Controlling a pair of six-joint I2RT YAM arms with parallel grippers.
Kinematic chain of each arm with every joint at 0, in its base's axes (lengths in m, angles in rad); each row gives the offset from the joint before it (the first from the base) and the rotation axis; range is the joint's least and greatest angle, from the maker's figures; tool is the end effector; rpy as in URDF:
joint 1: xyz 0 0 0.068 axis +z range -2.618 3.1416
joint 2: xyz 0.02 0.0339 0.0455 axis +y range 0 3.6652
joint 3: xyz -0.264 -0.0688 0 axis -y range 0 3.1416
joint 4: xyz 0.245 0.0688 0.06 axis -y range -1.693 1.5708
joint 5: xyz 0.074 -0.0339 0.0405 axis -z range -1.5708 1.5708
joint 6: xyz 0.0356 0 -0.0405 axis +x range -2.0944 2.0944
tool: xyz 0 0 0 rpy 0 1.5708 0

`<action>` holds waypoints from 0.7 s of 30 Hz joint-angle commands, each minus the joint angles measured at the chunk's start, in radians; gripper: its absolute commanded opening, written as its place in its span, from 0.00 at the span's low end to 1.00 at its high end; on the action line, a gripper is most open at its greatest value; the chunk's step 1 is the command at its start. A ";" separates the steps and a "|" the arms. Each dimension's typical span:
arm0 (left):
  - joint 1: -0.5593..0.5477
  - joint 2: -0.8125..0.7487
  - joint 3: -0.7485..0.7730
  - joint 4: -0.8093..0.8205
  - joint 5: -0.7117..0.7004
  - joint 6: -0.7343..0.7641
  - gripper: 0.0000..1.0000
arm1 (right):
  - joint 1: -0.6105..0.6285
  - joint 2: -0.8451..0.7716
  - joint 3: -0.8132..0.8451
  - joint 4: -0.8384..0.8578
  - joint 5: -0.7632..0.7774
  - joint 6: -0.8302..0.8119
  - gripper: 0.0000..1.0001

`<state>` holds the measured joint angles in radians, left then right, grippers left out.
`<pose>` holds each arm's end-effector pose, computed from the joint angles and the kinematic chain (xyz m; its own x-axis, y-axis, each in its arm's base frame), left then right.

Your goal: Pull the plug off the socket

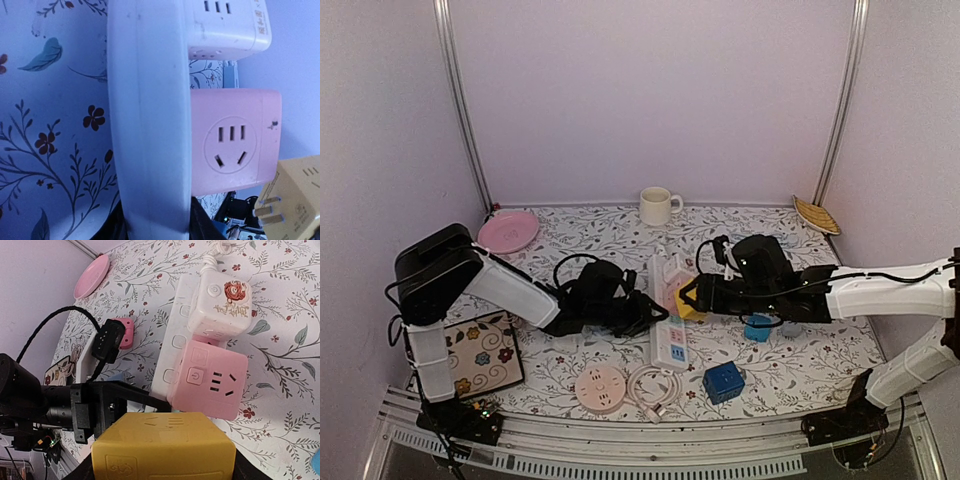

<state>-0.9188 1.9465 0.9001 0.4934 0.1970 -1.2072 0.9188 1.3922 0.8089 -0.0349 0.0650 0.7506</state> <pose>0.2276 -0.3096 0.1198 -0.9363 -0.2839 -0.2065 0.0153 0.5547 -0.8319 0.1838 0.2370 0.2250 -0.7763 0.1048 -0.6216 -0.3167 0.7878 0.5283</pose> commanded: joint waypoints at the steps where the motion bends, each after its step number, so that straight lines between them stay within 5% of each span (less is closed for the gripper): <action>1: 0.031 -0.054 -0.007 -0.044 -0.031 0.145 0.00 | -0.057 -0.056 -0.033 0.019 -0.014 -0.010 0.11; 21: 0.058 -0.173 -0.034 -0.031 0.017 0.171 0.00 | -0.192 0.155 -0.109 0.151 -0.189 -0.007 0.27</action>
<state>-0.8730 1.8416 0.8669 0.3683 0.2016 -1.0935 0.7319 1.5105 0.7090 0.0368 -0.0799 0.7429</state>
